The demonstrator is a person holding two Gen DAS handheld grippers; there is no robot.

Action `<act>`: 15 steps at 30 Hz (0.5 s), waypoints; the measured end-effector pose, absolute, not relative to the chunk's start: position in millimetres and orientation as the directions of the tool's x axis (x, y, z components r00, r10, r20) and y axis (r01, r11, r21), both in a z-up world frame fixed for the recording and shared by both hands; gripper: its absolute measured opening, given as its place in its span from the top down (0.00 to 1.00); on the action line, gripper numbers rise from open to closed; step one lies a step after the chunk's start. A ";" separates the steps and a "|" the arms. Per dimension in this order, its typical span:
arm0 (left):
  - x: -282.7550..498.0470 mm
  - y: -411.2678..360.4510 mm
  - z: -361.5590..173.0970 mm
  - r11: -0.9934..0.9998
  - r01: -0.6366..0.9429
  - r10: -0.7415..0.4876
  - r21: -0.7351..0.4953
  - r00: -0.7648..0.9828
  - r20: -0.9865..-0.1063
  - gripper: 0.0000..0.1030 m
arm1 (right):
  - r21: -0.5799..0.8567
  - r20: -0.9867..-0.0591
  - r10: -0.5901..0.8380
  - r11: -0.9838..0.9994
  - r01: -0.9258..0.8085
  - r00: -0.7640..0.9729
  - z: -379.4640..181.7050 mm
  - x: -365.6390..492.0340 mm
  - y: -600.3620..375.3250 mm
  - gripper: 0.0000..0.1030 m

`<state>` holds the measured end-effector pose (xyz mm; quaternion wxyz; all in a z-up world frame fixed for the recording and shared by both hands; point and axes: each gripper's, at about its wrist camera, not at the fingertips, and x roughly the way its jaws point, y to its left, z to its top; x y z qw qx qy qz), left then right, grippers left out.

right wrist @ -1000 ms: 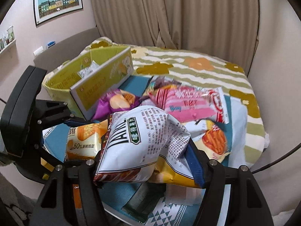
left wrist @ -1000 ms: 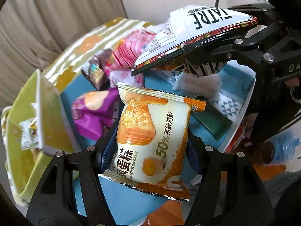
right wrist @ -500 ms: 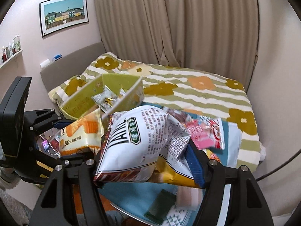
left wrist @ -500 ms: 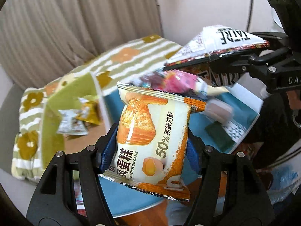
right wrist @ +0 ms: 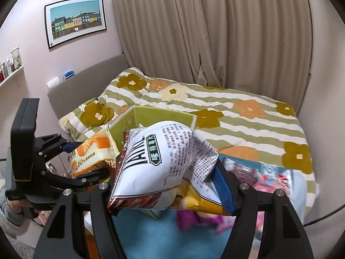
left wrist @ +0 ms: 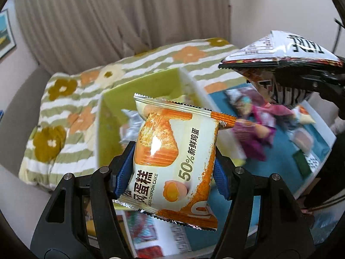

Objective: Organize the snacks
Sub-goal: 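Carry both bags into the yellow box and open both tools to release them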

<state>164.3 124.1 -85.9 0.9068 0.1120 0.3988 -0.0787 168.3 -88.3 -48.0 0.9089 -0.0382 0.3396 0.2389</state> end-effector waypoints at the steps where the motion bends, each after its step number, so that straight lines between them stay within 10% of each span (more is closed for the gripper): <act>1: 170.2 130.8 -87.6 0.964 0.227 -0.049 0.140 0.666 -0.744 0.40 | 0.103 -0.639 0.410 0.884 -0.456 0.651 -49.8 175.0 -78.6 0.37; 15: 250.4 172.7 -151.1 0.973 0.220 -0.057 0.067 0.514 -0.856 0.32 | 0.227 -0.717 0.369 0.926 -0.302 0.591 -87.5 233.6 -2.4 0.37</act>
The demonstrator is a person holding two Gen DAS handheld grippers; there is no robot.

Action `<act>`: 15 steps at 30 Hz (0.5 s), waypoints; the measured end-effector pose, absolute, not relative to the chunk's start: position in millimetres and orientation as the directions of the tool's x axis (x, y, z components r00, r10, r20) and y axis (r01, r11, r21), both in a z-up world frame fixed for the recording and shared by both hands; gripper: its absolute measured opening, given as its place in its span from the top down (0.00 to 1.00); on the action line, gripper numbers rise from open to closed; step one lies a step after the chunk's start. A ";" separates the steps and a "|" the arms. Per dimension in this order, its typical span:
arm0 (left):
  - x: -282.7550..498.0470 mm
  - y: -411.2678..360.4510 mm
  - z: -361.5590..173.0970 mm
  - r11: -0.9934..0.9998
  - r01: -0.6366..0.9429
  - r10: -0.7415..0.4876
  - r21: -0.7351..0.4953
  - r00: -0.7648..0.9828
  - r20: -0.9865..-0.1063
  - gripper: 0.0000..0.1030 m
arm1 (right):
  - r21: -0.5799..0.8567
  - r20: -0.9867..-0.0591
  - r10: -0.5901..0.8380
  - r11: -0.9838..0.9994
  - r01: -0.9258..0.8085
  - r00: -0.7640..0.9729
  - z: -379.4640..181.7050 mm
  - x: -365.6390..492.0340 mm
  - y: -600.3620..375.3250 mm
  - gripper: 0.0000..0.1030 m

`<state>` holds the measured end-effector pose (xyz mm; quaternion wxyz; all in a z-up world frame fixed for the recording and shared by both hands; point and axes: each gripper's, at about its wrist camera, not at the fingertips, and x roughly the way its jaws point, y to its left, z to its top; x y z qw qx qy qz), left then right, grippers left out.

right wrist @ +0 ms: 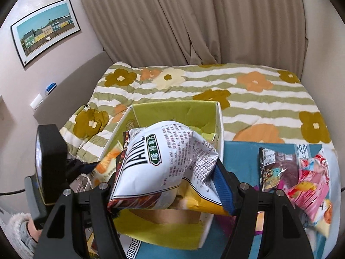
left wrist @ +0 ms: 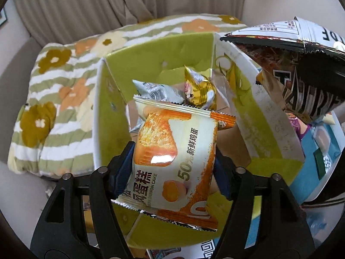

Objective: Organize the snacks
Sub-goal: 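Carry both bags into the yellow box and open both tools to release them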

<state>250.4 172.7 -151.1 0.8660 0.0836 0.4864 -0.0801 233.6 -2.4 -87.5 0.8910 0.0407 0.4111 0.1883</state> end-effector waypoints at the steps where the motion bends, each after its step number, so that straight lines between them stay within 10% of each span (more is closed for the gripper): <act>1: 250.8 171.2 -151.5 0.973 0.219 -0.054 0.072 0.518 -0.854 0.20 | 0.229 -0.721 0.366 0.927 -0.297 0.588 -89.7 234.3 -1.2 0.37; 4: 246.0 174.0 -147.5 0.976 0.214 -0.085 0.039 0.538 -0.839 0.01 | 0.230 -0.732 0.363 0.928 -0.292 0.576 -92.6 237.0 2.5 0.37; 15: 216.0 202.1 -129.4 0.997 0.059 0.007 0.047 0.550 -0.835 0.01 | 0.286 -0.728 0.444 0.889 -0.358 0.523 -96.9 247.5 10.9 0.37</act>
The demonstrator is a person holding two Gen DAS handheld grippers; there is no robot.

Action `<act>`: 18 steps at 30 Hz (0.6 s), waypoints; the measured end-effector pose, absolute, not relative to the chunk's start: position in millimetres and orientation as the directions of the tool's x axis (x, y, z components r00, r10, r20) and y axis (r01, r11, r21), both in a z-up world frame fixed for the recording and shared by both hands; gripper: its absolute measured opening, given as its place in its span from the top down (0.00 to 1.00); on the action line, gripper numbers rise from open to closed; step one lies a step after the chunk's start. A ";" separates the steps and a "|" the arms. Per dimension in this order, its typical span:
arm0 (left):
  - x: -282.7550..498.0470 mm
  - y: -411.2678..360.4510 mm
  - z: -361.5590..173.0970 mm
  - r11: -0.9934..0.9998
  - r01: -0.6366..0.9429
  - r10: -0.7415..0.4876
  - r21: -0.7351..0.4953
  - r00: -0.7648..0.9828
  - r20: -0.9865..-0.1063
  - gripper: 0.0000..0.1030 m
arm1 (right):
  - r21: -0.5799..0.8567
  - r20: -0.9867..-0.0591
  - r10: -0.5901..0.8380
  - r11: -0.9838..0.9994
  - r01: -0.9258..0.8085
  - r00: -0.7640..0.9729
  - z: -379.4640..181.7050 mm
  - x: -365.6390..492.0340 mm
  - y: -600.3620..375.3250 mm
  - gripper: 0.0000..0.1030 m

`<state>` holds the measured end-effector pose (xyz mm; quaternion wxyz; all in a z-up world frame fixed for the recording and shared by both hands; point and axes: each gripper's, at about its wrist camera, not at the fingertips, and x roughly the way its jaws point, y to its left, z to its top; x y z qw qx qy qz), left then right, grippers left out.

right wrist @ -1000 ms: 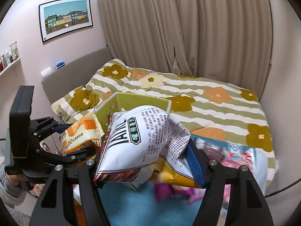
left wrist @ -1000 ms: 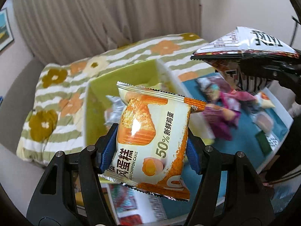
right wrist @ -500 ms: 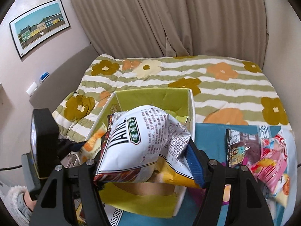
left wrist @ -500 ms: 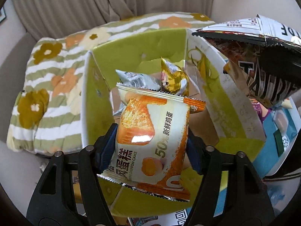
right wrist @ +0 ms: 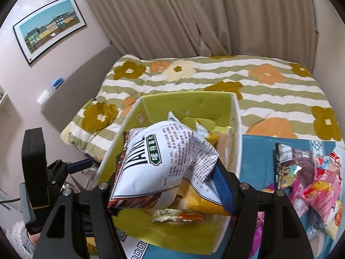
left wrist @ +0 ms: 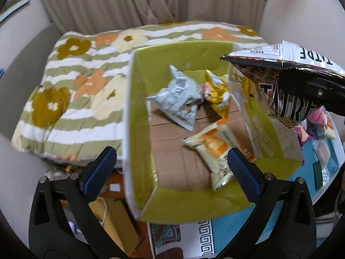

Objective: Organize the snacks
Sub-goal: 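Carry both bags into the yellow box and open both tools to release them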

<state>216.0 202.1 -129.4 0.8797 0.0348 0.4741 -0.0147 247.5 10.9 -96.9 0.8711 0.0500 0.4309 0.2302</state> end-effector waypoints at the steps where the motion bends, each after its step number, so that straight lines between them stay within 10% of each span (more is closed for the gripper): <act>1: 214.0 204.7 -127.7 0.998 0.044 0.013 0.045 0.552 -0.833 0.01 | 0.289 -0.729 0.450 0.886 -0.363 0.516 -97.3 248.6 12.4 0.37; 15: 222.7 207.4 -132.8 0.999 -0.039 0.036 0.018 0.538 -0.842 0.01 | 0.291 -0.758 0.449 0.882 -0.370 0.474 -121.6 284.4 23.8 0.33; 18: 221.9 205.7 -134.9 0.999 -0.040 0.037 0.019 0.532 -0.846 0.01 | 0.285 -0.735 0.451 0.883 -0.373 0.506 -122.2 282.5 21.2 0.00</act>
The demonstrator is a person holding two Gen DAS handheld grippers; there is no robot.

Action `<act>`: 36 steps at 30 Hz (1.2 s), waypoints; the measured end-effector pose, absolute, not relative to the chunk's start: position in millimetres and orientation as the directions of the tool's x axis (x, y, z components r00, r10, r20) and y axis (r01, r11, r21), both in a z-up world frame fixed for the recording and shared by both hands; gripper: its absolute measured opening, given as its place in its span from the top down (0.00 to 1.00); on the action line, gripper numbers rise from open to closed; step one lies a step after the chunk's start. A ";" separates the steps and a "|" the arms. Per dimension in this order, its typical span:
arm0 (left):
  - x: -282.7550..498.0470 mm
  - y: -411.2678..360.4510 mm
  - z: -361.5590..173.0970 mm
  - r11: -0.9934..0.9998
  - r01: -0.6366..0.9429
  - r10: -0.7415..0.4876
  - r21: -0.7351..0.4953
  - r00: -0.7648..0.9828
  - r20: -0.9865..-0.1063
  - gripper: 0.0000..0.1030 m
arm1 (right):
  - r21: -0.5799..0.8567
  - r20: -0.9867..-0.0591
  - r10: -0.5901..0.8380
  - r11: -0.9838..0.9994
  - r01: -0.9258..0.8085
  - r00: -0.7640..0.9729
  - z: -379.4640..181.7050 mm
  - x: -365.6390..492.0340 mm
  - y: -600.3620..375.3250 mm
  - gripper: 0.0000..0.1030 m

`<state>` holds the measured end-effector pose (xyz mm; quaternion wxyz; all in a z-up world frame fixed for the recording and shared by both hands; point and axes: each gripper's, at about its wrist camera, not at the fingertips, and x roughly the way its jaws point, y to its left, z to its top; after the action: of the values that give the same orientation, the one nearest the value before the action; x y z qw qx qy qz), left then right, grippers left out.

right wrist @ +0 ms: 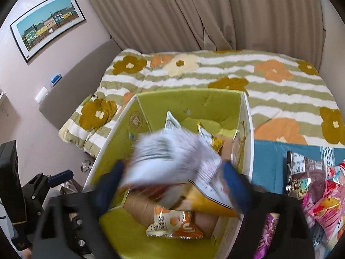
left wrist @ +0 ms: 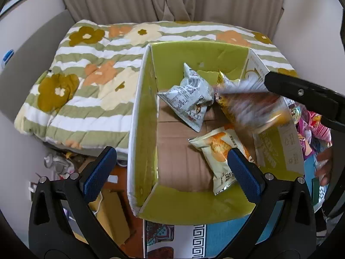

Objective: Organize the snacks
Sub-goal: 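Carry both bags into the yellow box and open both tools to release them, then move both tools back over the remaining snacks on the table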

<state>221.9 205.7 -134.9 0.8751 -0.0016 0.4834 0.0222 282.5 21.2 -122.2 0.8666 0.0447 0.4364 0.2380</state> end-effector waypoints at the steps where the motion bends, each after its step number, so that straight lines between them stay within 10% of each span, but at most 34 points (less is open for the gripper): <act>1: 221.8 205.8 -135.7 0.999 -0.041 0.037 0.018 0.530 -0.847 0.01 | 0.276 -0.725 0.451 0.883 -0.381 0.520 -120.6 280.7 20.3 0.00; 36: 139.7 200.9 -44.5 1.000 0.006 -0.015 -0.015 0.706 -0.708 0.01 | 0.112 -0.646 0.247 0.967 -0.231 0.722 -33.4 173.3 -17.7 0.00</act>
<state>139.7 200.9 -44.5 0.9236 -0.0059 0.3833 -0.0057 173.3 -17.7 -33.4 0.9278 0.0119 0.3499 0.1289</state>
